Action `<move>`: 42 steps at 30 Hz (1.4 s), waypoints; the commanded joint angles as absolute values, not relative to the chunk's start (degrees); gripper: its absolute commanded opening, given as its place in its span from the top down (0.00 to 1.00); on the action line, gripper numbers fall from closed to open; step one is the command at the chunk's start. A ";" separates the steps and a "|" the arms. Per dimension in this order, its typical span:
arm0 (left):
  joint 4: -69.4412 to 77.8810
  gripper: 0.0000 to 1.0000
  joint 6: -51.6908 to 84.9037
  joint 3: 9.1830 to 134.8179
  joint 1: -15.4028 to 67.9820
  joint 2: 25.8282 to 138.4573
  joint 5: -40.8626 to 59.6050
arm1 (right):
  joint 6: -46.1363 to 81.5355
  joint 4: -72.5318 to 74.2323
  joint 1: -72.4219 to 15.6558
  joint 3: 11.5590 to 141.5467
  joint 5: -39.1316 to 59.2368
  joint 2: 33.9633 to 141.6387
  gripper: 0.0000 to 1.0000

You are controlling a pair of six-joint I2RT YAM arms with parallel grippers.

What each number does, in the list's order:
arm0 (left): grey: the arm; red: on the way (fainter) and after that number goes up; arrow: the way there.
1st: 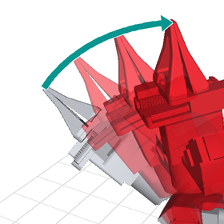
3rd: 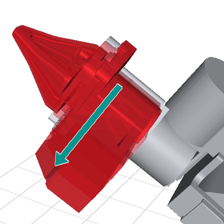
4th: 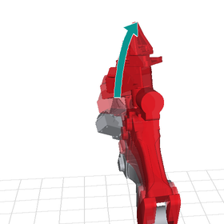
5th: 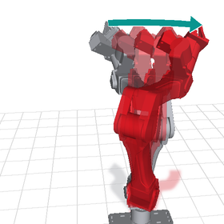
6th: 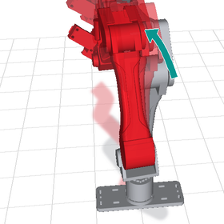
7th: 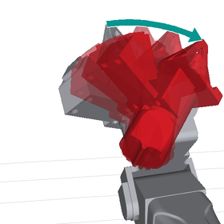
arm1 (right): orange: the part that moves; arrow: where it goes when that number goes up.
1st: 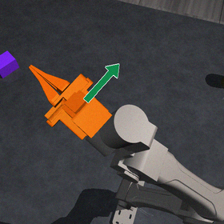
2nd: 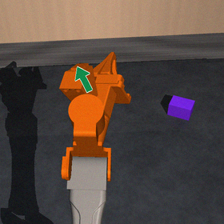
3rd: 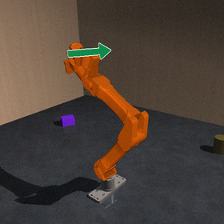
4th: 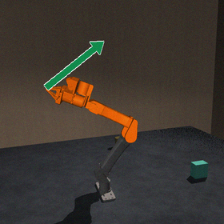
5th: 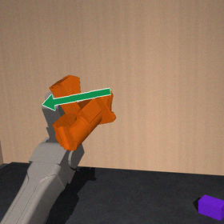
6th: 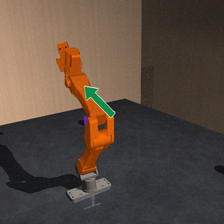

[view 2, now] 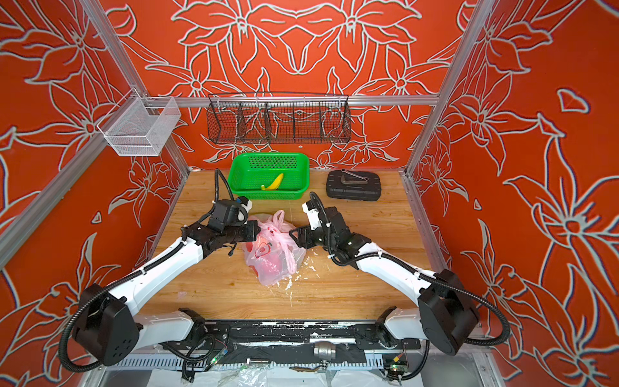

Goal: Untie the knot of the plastic bag and take out the fruit

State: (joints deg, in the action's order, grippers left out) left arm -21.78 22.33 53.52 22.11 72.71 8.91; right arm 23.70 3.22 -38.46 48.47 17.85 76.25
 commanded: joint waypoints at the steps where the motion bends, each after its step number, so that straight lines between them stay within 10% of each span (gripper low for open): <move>1: -21.35 1.00 22.23 54.32 21.80 72.87 9.92 | 16.16 2.21 -39.36 51.42 21.78 79.64 0.35; 11: -21.18 1.00 22.98 53.92 21.80 73.04 10.35 | 11.34 -3.26 -41.64 58.52 21.64 89.71 0.35; 20: -22.58 1.00 23.14 54.24 21.82 72.14 7.28 | 14.14 -2.92 -41.84 57.56 16.74 90.66 0.84; 39: -27.08 1.00 23.72 51.03 17.74 65.42 -2.55 | 27.99 6.40 -31.93 41.54 15.27 77.06 1.00; 42: -24.82 0.88 21.10 50.52 17.75 64.18 1.69 | 28.04 6.69 -31.75 41.65 18.22 76.82 1.00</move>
